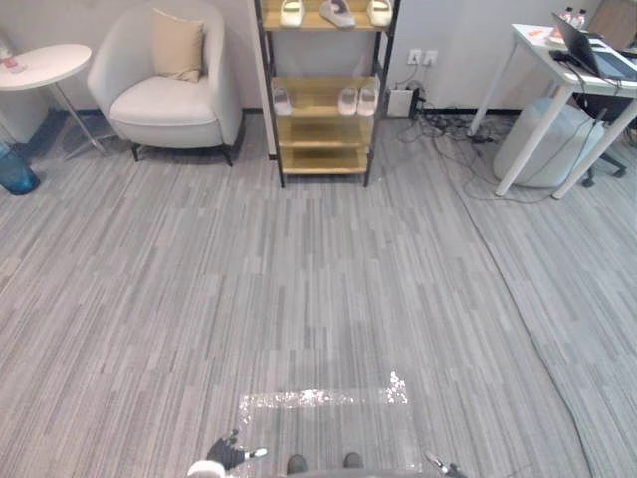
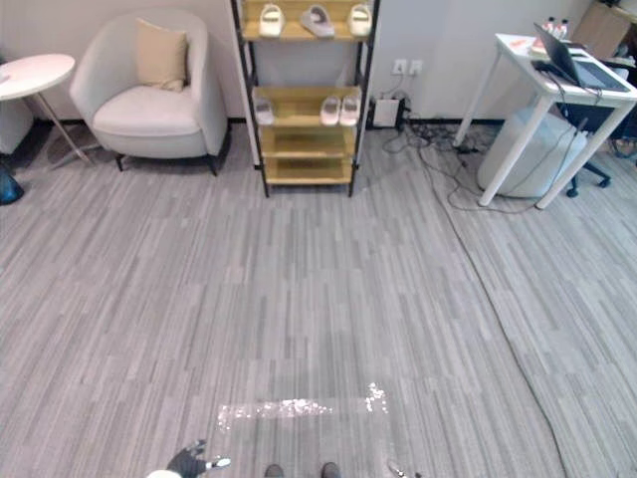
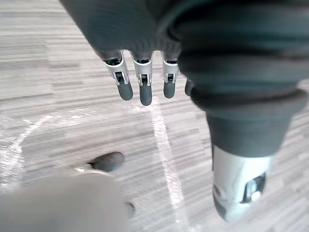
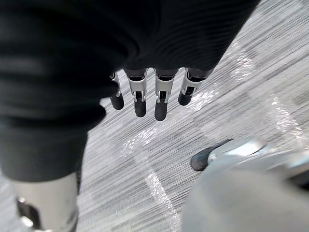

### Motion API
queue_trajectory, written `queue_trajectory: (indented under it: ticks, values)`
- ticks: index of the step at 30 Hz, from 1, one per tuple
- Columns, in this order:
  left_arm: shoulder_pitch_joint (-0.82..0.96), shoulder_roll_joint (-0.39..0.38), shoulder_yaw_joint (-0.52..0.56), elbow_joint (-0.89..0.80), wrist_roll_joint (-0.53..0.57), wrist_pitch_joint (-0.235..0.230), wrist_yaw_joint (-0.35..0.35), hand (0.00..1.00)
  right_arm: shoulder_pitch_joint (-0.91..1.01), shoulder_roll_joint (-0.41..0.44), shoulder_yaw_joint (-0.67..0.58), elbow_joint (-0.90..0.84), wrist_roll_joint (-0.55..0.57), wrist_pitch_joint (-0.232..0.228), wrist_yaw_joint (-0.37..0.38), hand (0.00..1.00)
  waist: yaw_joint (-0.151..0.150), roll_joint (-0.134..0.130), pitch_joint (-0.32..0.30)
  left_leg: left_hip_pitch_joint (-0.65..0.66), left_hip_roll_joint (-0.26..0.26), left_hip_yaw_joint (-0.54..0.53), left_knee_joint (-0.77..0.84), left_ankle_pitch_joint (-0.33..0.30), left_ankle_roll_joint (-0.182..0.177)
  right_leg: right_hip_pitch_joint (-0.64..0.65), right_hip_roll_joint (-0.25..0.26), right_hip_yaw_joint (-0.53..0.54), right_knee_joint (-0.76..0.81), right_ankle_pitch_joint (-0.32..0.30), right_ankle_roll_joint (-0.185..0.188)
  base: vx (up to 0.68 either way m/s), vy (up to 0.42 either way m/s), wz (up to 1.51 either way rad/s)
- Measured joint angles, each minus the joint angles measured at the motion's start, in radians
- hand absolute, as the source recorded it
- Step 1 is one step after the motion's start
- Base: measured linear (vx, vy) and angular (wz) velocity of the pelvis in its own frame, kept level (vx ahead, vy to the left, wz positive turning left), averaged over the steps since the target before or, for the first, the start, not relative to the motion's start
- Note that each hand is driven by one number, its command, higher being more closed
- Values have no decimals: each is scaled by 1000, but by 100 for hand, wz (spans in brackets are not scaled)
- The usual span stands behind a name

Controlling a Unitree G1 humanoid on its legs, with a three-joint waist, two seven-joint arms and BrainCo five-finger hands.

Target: Organize the slippers on the shoe rack

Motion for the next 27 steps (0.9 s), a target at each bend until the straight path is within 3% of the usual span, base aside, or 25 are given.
queue_trajectory:
  ticks: [5, 9, 27]
  values:
    - [-23, -57, -13, 19, 5, -1, -16, 0, -19, 3, 0, 15, -12, -1, 0, 0, -6, -3, 8, 31, -4, -18, -14, 0, 0, 42, -1, -7, -26, 1, 1, 65, 24, 8]
    - [-38, -59, -15, 27, 23, -2, -15, 0, -35, 4, 0, 17, -39, -3, 0, 0, -8, -4, 33, 40, -2, -25, -14, 0, 0, 53, -2, -16, -28, 0, 0, -3, 1, 3]
    - [-38, -60, 6, 29, 22, 0, -11, 0, -41, 3, 8, 18, -78, -3, -7, 0, -11, -8, 38, 56, 0, -57, -15, 3, -1, 85, -4, -52, -37, -5, -2, 17, 4, 6]
